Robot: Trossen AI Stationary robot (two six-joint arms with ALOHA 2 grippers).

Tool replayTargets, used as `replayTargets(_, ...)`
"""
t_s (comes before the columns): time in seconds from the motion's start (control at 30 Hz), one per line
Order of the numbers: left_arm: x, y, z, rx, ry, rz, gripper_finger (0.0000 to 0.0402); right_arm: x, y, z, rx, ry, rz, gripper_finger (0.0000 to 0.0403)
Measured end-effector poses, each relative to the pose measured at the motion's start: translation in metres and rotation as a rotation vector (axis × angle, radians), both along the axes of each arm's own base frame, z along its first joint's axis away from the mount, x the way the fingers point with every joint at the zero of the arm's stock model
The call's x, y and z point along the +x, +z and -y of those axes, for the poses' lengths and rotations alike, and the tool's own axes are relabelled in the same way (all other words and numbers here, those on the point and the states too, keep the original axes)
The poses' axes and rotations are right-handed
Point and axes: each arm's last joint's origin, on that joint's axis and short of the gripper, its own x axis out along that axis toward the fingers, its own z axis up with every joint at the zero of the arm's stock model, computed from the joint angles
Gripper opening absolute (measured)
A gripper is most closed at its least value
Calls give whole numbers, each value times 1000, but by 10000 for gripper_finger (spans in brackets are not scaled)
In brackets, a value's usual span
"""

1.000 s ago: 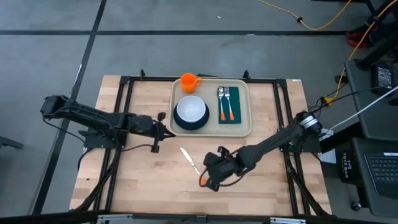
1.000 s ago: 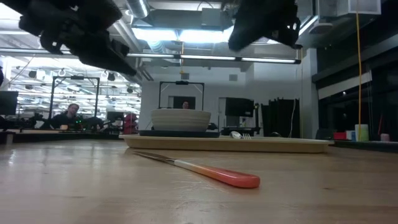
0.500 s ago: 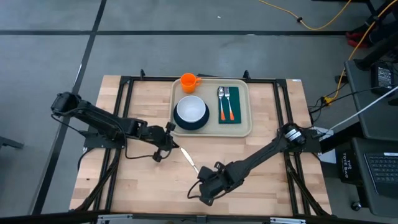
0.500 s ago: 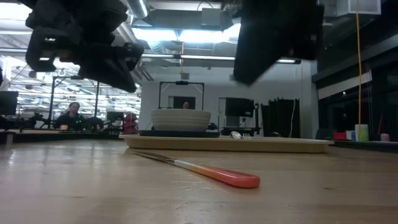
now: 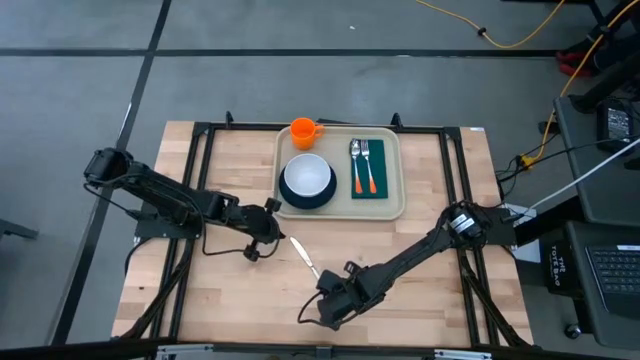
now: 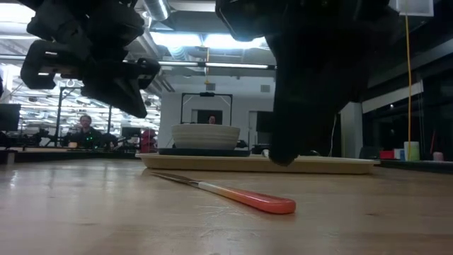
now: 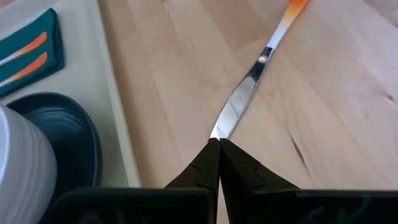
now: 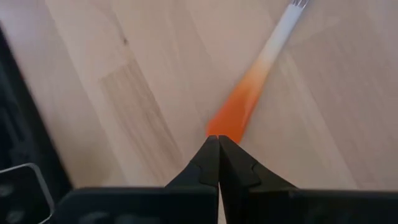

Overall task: Set up tray
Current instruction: Put the orange knife on the dark green napkin on the gray tray

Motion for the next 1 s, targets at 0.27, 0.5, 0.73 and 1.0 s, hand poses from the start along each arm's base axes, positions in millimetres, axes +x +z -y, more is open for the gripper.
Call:
replayTargets(0.27, -1, -1, 0, -14, 12, -10, 3, 1, -4, -1, 10, 6, 0, 0)
replayTargets(0.5, -2, -2, 0, -20, 24, -33, 3, 3, -14, -3, 0, 32, -8, 0)
replayTargets(0.73, -2, -2, 0, -19, 24, -33, 4, 3, -14, -3, -3, 29, -1, 0)
replayTargets(1.0, -2, -2, 0, -19, 24, -32, 4, 3, -15, -3, 8, 36, -15, 0)
